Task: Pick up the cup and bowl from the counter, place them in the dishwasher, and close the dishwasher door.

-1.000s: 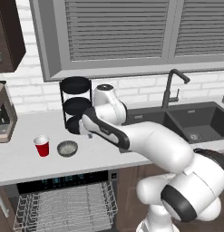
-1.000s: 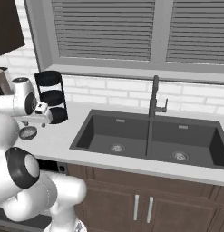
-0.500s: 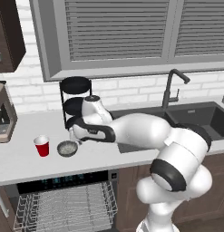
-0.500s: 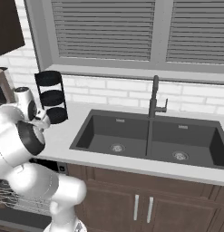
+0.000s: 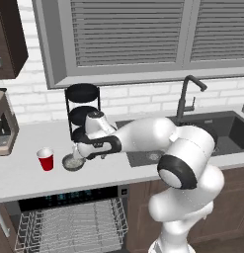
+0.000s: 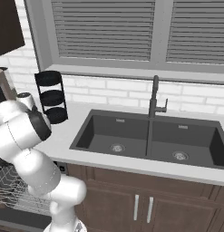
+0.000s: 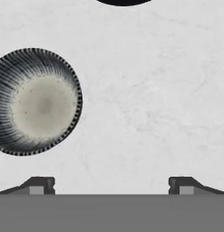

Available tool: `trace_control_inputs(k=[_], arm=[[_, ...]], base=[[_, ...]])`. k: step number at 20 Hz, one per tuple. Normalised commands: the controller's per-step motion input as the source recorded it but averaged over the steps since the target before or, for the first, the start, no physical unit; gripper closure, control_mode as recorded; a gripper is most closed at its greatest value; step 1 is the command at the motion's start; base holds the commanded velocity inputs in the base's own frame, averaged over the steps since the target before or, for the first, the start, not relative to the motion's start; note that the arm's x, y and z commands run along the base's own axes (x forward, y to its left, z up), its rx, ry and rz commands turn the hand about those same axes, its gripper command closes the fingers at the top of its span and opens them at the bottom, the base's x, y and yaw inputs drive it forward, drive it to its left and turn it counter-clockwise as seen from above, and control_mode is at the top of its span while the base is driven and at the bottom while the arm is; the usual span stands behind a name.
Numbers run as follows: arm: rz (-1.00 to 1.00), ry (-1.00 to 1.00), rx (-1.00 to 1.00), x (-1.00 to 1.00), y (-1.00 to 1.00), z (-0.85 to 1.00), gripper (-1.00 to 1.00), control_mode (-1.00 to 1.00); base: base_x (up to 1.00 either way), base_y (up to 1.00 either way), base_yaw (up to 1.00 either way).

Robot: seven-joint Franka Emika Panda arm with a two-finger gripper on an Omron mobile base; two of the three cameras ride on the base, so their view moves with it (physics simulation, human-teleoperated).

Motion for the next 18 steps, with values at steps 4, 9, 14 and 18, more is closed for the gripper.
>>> trace_control_inputs(k=[4,9,14,18], arm=[[0.0,0.0,0.03,0.3,0.14,-0.3,-1.0,-1.0],[0.0,0.0,0.05,0.29,0.27,-0.19,-1.0,-1.0],[0.0,0.0,0.03,0.25,0.36,-0.17,-1.0,-1.0],[0.0,0.0,0.0,0.25,0.36,-0.24,-1.0,-1.0]], base=[[0.0,0.0,0.0],[0.0,0.0,0.0],[0.0,0.0,0.0],[0.0,0.0,0.0]])
